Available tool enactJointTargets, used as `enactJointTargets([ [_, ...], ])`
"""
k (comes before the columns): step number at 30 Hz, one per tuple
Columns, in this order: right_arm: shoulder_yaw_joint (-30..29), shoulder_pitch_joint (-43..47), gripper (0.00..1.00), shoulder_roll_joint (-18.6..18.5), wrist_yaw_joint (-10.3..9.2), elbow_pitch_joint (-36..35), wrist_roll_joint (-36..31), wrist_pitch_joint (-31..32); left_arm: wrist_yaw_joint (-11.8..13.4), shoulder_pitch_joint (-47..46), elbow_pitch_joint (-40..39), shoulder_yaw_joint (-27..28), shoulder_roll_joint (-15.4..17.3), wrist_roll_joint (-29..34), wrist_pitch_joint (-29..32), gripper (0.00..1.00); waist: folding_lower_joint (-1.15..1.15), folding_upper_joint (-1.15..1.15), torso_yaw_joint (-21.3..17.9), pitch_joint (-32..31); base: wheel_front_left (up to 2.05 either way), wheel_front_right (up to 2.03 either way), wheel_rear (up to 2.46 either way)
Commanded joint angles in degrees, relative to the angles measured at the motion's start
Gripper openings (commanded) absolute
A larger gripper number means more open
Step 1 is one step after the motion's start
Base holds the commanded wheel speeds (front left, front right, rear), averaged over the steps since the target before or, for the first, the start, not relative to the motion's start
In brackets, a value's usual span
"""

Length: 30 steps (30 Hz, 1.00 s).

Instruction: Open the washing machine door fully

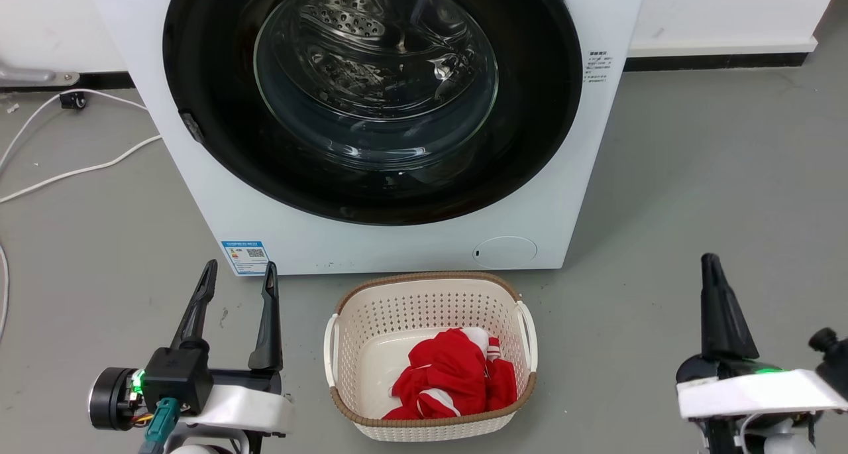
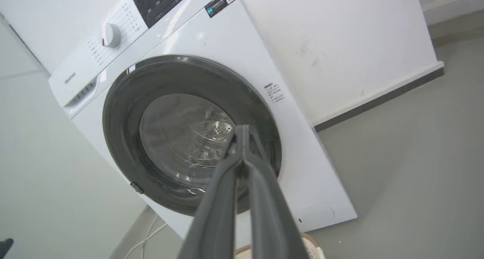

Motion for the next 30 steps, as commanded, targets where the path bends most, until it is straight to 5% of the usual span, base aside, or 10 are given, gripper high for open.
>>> enactJointTargets([
  [1, 0.19, -0.70, 0.00, 0.21, -0.02, -0.49, 2.12, -0.39, -0.18, 0.57, 0.10, 0.19, 0.02, 0.19, -0.27, 1.00, 0.00, 0.00, -0.04, 0.02, 0.00, 0.00, 0.00],
  [10, -1.47, -4.56, 0.00, 0.16, -0.02, -4.28, 48.73, -0.77, -0.37, -0.53, 0.07, 0.63, -0.20, 0.08, -0.27, 1.00, 0.00, 0.00, -0.10, 0.72, 0.00, 0.00, 0.00],
  [13, -2.45, -6.96, 0.00, 0.14, -0.02, -3.56, 57.00, -0.78, -0.37, -1.19, -0.28, 1.03, -0.25, -0.07, -0.27, 1.00, 0.00, 0.00, -0.29, 1.54, 0.00, 0.00, 0.00],
  [21, -5.69, -19.19, 0.00, 0.13, -0.02, 5.21, 62.74, -0.79, -0.94, -3.56, -1.33, 2.10, -0.26, -0.38, -0.23, 1.00, 0.00, 0.00, -0.04, 5.31, 0.00, 0.00, 0.00],
  [30, -4.71, -37.60, 0.00, -6.79, -0.02, 21.20, 62.53, 0.86, -1.86, -7.29, -2.78, 2.48, -0.25, -0.20, -0.21, 1.00, 0.00, 0.00, 1.24, 11.43, 0.00, 0.00, 0.00],
])
